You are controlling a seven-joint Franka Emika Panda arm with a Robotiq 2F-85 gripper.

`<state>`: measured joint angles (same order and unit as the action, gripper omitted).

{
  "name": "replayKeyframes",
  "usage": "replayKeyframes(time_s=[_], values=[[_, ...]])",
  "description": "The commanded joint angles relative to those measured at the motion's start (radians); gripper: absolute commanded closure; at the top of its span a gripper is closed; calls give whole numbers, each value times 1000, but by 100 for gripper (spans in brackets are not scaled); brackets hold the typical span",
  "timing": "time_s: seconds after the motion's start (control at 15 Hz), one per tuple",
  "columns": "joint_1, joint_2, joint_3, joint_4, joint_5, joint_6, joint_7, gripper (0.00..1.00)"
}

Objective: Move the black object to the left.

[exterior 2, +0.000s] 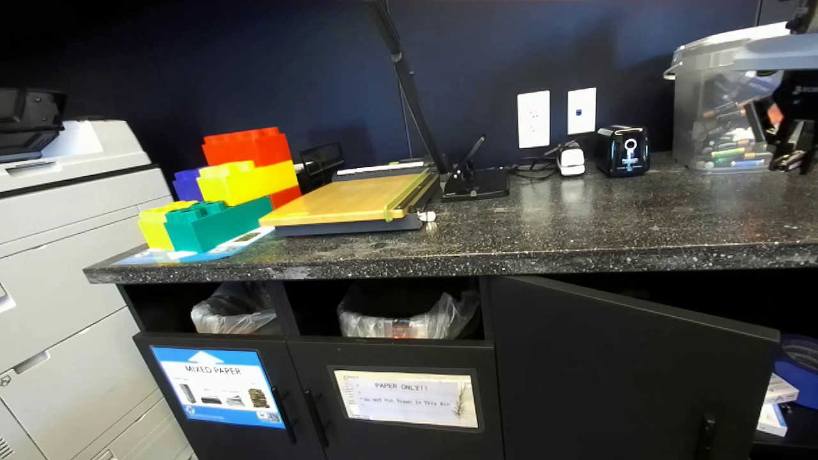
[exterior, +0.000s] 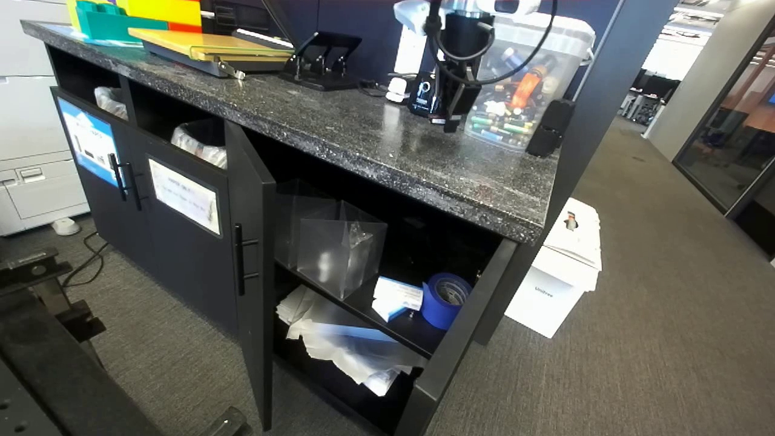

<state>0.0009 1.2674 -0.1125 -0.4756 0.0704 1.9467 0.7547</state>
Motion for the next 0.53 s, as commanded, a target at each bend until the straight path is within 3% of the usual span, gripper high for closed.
replayKeyframes(time_s=[0.0,0.2,0.27,0.33,0.47], values=[[73,9,29,15,12,43,25,93],[150,36,50,7,22,97,102,93],[167,99,67,105,5,60,126,93],[192,114,70,109,0,68,141,93],[233,82,73,17,-9,127,165,93]])
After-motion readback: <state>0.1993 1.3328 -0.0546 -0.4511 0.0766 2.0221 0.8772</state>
